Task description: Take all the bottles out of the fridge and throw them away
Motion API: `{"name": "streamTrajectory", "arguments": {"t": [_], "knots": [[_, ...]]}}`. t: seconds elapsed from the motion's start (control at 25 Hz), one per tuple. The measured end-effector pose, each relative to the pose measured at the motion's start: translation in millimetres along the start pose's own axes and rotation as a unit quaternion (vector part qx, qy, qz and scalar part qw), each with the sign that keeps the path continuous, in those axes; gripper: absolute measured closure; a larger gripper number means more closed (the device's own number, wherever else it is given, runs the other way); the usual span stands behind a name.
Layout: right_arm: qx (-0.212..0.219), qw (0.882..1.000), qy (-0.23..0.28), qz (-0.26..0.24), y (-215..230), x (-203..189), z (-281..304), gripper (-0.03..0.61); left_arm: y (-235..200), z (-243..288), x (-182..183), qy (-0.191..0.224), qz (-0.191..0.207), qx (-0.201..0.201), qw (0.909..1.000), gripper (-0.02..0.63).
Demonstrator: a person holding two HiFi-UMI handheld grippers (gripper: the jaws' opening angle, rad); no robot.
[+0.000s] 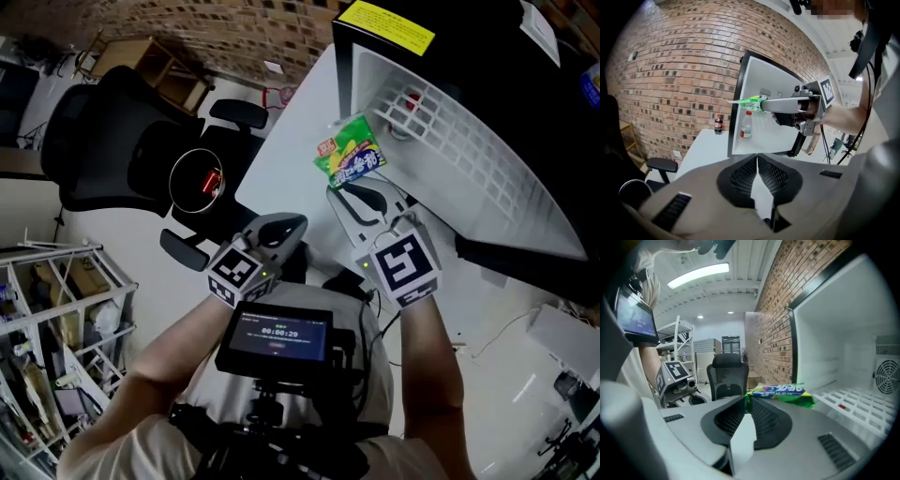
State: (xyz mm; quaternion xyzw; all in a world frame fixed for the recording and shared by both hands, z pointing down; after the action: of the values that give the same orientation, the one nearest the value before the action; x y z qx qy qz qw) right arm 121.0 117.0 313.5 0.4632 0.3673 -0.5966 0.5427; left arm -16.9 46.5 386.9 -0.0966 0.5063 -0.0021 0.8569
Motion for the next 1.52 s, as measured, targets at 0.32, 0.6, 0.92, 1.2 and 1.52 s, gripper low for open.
{"name": "streamTrajectory", "arguments": {"t": [0.32,0.6,0.92,1.2,1.52], "knots": [[0.027,0.998,-0.031,-0.045,-53,11,36,0.552,-19,-42,-40,0.008,-0.055,0.053,0.997,0.597],[0.065,0.994,-0.042,-0.082,-71,30,96,0.554,-72,-59,-49,0.036,-0.087,0.055,0.994,0.597],[0.149,0.978,-0.096,-0.11,-100,30,206,0.554,-135,-98,-78,0.059,-0.138,0.109,0.9826,0.597],[0.225,0.955,-0.129,-0.142,-144,13,305,0.554,-178,-137,-117,0.056,-0.172,0.154,0.9714,0.597],[0.275,0.926,-0.207,-0.155,-170,-28,394,0.554,-203,-174,-155,0.054,-0.231,0.196,0.9514,0.597]]}}
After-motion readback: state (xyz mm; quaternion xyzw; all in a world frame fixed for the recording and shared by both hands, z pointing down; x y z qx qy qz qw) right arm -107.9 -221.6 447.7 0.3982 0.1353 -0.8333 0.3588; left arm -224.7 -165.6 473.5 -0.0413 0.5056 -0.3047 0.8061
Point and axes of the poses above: the fingertips, and each gripper's own axes: z forward along the fingers, y to its right, x out of its top, the point moved 7 cm from there along -z, backward along the fingers, and after that the axes turned 2 degrees about z, right-handed, at the moved point
